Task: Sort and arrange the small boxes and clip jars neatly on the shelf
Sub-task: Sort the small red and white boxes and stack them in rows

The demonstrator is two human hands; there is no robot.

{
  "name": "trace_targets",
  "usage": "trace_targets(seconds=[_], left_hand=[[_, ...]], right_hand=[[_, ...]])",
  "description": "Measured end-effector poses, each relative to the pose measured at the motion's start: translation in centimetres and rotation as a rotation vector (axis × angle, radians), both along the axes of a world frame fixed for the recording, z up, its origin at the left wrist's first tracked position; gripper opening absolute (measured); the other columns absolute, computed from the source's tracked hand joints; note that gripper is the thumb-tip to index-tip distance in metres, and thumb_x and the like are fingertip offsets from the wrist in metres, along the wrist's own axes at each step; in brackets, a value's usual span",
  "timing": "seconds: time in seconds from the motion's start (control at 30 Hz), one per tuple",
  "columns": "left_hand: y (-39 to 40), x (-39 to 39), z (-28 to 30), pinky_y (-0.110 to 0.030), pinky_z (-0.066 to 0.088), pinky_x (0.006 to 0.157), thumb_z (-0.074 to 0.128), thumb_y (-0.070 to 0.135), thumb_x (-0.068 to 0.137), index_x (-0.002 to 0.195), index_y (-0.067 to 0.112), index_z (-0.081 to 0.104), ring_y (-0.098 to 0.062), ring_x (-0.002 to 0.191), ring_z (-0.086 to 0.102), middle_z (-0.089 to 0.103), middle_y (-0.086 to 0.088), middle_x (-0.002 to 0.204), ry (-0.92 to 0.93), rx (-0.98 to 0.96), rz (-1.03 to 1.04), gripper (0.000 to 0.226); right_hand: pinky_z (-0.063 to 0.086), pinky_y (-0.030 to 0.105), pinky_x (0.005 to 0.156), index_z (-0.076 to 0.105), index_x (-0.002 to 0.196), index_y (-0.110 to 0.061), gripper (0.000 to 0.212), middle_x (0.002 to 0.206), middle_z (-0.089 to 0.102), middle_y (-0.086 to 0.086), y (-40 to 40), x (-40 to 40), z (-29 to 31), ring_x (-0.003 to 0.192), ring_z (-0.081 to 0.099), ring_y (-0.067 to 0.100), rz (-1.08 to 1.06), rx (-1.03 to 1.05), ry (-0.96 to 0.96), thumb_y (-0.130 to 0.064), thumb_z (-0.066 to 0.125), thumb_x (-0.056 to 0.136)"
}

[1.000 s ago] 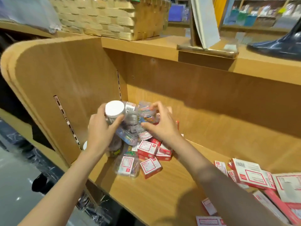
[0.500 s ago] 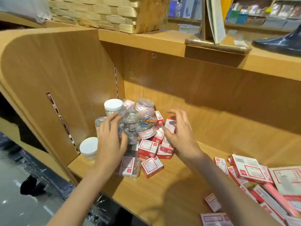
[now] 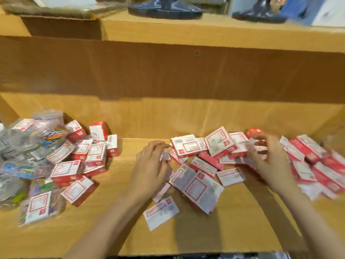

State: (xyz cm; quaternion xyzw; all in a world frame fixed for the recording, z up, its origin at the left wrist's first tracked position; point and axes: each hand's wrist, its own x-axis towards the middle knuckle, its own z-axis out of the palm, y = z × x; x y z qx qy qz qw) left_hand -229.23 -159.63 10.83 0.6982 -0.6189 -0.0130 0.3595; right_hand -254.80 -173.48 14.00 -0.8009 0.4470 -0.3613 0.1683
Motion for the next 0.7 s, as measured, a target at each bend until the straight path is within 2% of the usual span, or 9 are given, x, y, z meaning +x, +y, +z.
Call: trace_targets(seconds=[0.1,0.2,0.3,0.33,0.4,0.47,0.57,0.63,0.7], left_hand=[[-3.2,-3.9,-0.1,-0.039,0.041,0.090,0.037,0.027,0.082,0.116,0.011,0.051,-0.026,0.106,0.052,0.052,-0.007,0.118,-0.028,0.040,-0.073,0.041],[-5.9,-8.2,0.3,-0.038,0.041,0.089,0.036,0.030,0.081,0.118,0.010,0.051,-0.028,0.105,0.052,0.053,-0.008,0.118,-0.031,0.055,-0.117,0.045],[-8.3,-12.1,0.7,-0.037,0.038,0.092,0.036,0.032,0.082,0.119,0.011,0.051,-0.025,0.106,0.049,0.053,-0.007,0.118,-0.038,0.056,-0.159,0.045],[-9.1,-13.2,0.7,-0.035,0.036,0.093,0.037,0.031,0.082,0.118,0.011,0.052,-0.024,0.107,0.049,0.053,-0.007,0.117,-0.051,0.041,-0.169,0.043],[-10.4,-15.2,0.7,-0.033,0.032,0.095,0.040,0.030,0.083,0.116,0.011,0.052,-0.025,0.108,0.048,0.054,-0.006,0.117,-0.077,0.019,-0.194,0.040],[-11.4,-17.0,0.7,-0.035,0.032,0.095,0.039,0.030,0.084,0.116,0.012,0.053,-0.023,0.109,0.048,0.054,-0.005,0.117,-0.102,0.015,-0.215,0.039],[-12.7,-19.2,0.5,-0.031,0.029,0.093,0.041,0.029,0.082,0.117,0.012,0.053,-0.018,0.108,0.045,0.056,-0.006,0.116,-0.125,-0.003,-0.240,0.041],[-13.5,-20.7,0.2,-0.031,0.028,0.093,0.042,0.034,0.080,0.121,0.013,0.051,-0.017,0.107,0.043,0.057,-0.007,0.116,-0.133,0.002,-0.275,0.046],[-14.2,-22.6,0.2,-0.030,0.023,0.097,0.041,0.047,0.079,0.130,0.017,0.046,-0.017,0.111,0.039,0.055,-0.004,0.121,-0.137,0.094,-0.321,0.059]], right_hand=[[0.035,0.035,0.086,0.052,0.112,-0.003,0.035,0.108,0.053,0.018,-1.6,-5.9,-0.5,0.101,0.049,0.034,-0.116,-0.004,0.117,-0.020,0.054,0.081],[0.030,0.037,0.087,0.051,0.118,-0.001,0.045,0.110,0.050,0.025,-3.5,-10.5,-1.2,0.104,0.044,0.038,-0.239,0.090,0.287,-0.019,0.067,0.081],[0.030,0.042,0.087,0.058,0.103,-0.002,0.051,0.101,0.057,0.024,-4.6,-12.9,-2.2,0.098,0.047,0.040,-0.314,0.103,0.514,-0.048,0.053,0.081],[0.029,0.042,0.089,0.060,0.102,-0.003,0.050,0.100,0.059,0.022,-4.8,-13.0,-2.5,0.097,0.048,0.039,-0.266,0.083,0.568,-0.048,0.050,0.083],[0.032,0.035,0.088,0.059,0.110,-0.006,0.038,0.108,0.060,0.016,-4.6,-12.5,-2.5,0.102,0.049,0.034,-0.113,0.117,0.484,-0.035,0.059,0.085],[0.035,0.028,0.086,0.055,0.119,-0.011,0.041,0.118,0.057,0.007,-4.2,-12.4,-2.1,0.106,0.051,0.023,0.025,0.191,0.304,-0.027,0.065,0.083],[0.032,0.023,0.081,0.056,0.115,-0.011,0.034,0.114,0.057,0.005,-5.6,-14.8,-0.5,0.100,0.051,0.021,-0.013,0.073,0.188,-0.020,0.065,0.084],[0.027,0.025,0.078,0.054,0.115,-0.008,0.030,0.111,0.056,0.007,-7.0,-17.4,0.6,0.104,0.046,0.026,-0.132,-0.032,0.309,-0.016,0.060,0.086],[0.029,0.030,0.084,0.047,0.121,-0.007,0.034,0.116,0.054,0.013,-8.1,-19.1,0.6,0.106,0.041,0.029,-0.178,-0.069,0.537,-0.016,0.052,0.089]])
